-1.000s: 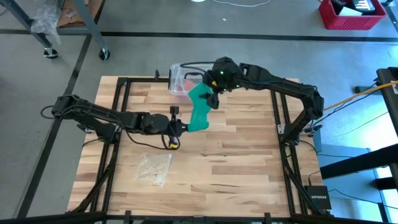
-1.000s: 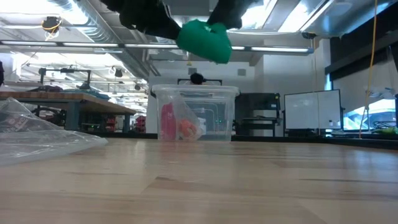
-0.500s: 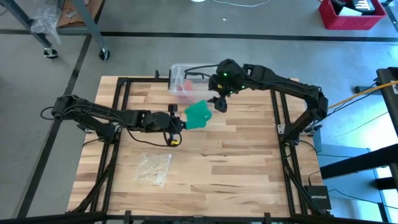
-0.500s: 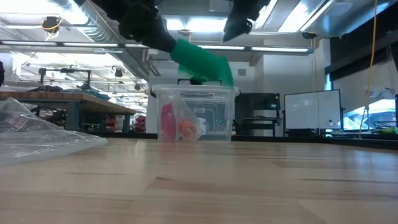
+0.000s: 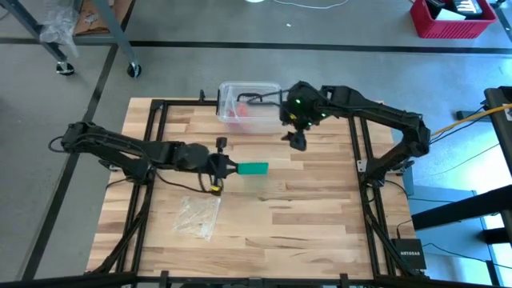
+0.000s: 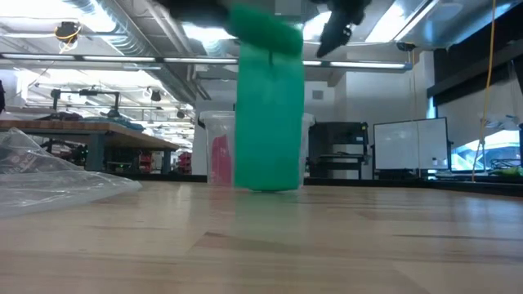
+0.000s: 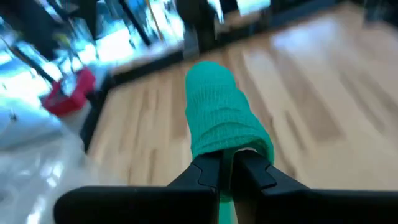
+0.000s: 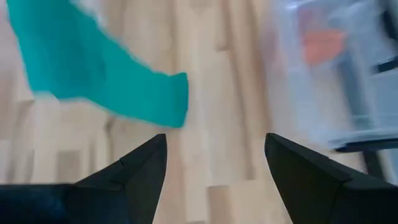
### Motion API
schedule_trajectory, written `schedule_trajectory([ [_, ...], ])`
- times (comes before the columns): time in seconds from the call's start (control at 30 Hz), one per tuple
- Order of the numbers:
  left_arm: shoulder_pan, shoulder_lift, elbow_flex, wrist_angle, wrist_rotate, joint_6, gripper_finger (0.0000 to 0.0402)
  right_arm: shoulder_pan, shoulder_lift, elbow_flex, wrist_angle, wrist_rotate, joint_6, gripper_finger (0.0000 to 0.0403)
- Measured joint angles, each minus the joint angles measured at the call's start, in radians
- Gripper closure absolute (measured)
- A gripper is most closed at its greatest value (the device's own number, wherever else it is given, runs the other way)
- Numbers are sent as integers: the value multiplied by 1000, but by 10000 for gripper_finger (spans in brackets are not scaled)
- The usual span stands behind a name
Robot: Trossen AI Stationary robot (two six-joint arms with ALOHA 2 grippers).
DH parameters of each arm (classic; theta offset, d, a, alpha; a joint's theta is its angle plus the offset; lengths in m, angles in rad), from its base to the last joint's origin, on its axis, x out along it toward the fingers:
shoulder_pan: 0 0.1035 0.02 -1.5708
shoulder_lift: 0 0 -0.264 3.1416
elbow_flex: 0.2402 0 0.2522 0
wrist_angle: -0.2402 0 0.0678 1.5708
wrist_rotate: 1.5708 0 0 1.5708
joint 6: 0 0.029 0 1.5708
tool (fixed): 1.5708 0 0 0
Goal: Roll bandage
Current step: Roll the green bandage
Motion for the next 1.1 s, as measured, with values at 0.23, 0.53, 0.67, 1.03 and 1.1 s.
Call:
schedule_trajectory([
  [0.23,-39,-61,2,127,-1,10,391,57,-271,-359,321,14,24,130],
  [0.53,38,-56,2,233,1,32,391,138,-564,-867,1032,21,171,130],
  [0.67,70,-55,2,264,73,37,391,141,-532,-947,1214,42,173,130],
  [1.03,81,-53,2,256,80,39,391,163,-397,-958,1320,-26,205,130],
  [1.1,81,-53,2,252,77,39,391,162,-387,-958,1321,-24,206,130],
])
